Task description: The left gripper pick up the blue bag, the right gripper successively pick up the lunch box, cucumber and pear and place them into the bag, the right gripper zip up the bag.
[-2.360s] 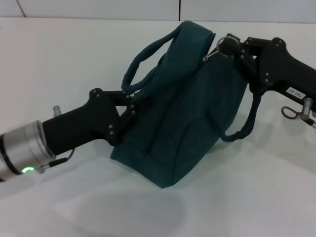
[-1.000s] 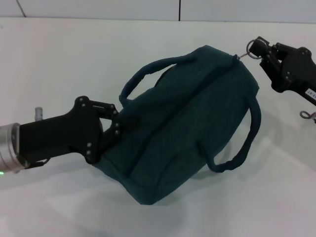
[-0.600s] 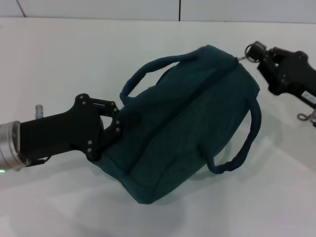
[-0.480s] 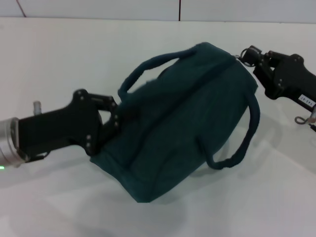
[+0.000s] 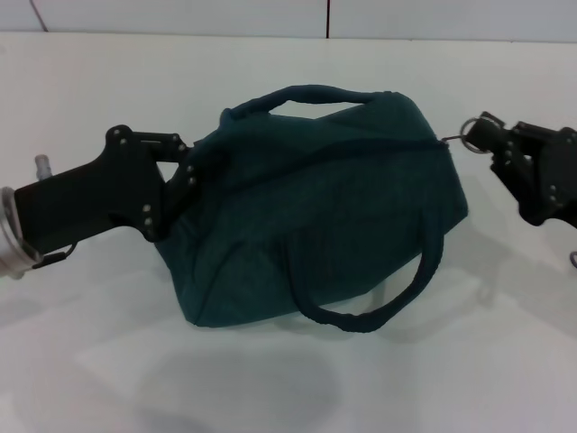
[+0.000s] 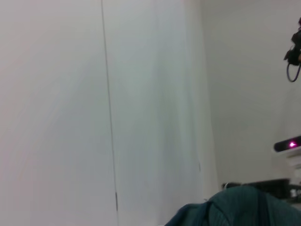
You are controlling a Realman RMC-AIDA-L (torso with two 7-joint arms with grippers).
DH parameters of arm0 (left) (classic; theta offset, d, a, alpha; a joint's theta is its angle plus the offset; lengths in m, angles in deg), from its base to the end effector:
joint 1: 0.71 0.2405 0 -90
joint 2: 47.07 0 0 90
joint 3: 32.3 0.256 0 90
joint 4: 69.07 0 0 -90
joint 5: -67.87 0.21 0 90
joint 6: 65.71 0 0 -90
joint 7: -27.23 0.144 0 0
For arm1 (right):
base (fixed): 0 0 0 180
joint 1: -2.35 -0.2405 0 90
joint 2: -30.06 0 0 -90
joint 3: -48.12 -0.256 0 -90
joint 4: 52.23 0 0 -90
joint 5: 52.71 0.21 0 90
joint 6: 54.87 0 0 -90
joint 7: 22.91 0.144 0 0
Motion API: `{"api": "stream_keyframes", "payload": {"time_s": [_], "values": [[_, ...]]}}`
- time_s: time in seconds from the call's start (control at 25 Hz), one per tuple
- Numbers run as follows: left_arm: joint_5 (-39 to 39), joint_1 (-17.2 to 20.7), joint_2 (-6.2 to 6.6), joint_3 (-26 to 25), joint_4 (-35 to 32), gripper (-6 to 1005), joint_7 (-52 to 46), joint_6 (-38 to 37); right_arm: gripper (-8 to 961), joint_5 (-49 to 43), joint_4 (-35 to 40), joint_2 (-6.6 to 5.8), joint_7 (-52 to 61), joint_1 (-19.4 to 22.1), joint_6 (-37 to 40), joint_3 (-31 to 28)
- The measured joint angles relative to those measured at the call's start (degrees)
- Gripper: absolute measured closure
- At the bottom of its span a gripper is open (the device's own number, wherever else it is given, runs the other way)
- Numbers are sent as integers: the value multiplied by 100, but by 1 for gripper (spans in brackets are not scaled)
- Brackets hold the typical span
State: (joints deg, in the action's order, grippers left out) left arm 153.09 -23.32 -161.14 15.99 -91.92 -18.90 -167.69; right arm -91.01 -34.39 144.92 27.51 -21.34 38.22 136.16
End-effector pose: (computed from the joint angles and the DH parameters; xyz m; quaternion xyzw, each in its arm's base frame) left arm -0.2735 0.2804 0.0236 -0.8872 -0.0355 -0.4091 0.2102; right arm 0.2426 0.2946 -0.0091 -0.8294 0.1416 0.5003 0.2042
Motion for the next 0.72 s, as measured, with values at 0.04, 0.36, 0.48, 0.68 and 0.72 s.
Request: {"api": "stream_keyframes", "payload": {"time_s": [0.04,0.36,0.48,0.68,0.72], "values": [[0,-7,-6,-1,-5,952,0,36,941,12,2,-6,0,28,41,-6],[44,-44,-35,-3,10,935,0,266,941,25,-116,-14,-26,109,-153,-209],[51,-50,-37,3,23,927,-1,326,941,11,-206,3,-29,66,-563,-287],[54,-50,-37,11,27,915,-2,345,941,-2,-215,29,-33,30,-935,-258],[54,-49,-37,9,24,913,-2,345,941,-8,-215,31,-34,13,-969,-251]]}}
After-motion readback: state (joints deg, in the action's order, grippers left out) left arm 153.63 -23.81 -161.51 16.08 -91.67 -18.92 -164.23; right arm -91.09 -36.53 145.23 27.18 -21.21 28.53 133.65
